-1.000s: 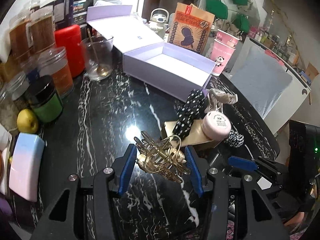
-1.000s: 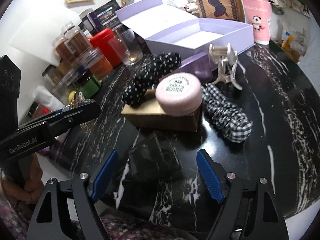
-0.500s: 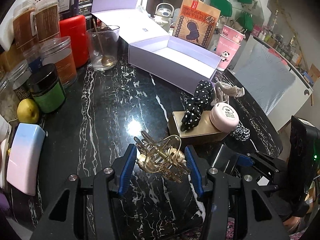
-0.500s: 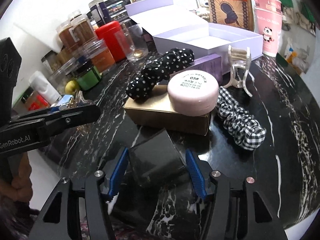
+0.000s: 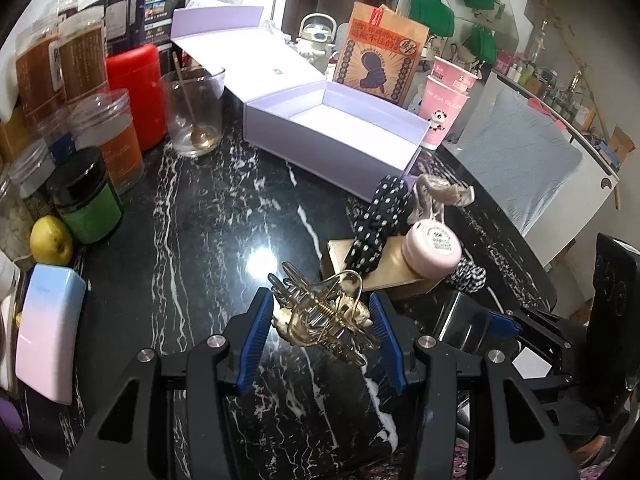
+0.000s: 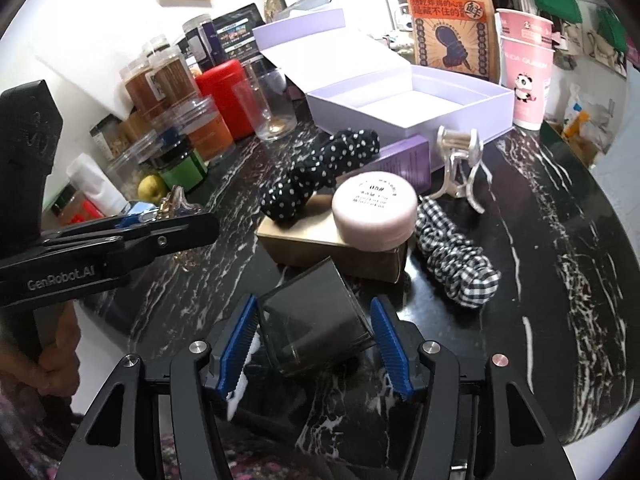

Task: Organize rigid objects
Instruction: 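Lift both clips and carry them toward the lavender box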

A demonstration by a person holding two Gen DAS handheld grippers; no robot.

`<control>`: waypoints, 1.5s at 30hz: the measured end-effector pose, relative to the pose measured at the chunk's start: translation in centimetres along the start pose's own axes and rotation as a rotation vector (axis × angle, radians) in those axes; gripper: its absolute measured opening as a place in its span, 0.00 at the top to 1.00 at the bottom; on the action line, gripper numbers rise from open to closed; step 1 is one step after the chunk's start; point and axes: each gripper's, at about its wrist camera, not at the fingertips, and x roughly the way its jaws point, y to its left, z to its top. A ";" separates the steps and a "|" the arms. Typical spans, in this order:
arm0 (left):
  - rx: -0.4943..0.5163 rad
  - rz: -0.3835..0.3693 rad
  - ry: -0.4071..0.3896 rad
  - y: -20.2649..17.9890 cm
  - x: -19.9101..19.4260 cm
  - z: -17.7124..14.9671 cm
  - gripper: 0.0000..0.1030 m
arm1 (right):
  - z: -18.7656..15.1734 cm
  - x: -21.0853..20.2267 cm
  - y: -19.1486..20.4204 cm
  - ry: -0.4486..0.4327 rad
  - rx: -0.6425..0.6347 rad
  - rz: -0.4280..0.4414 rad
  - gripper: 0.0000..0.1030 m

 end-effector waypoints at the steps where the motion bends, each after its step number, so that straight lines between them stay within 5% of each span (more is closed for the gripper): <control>1: 0.003 -0.001 -0.004 -0.1 -0.1 0.2 0.52 | 0.1 -0.2 0.0 -0.004 0.002 0.000 0.43; 22: 0.055 -0.038 -0.043 -2.0 0.7 4.8 0.52 | 3.9 -4.0 -1.1 -0.130 -0.015 -0.027 0.43; 45: 0.097 -0.066 -0.009 -2.1 4.6 10.1 0.52 | 10.7 -0.5 -3.6 -0.142 -0.032 -0.016 0.43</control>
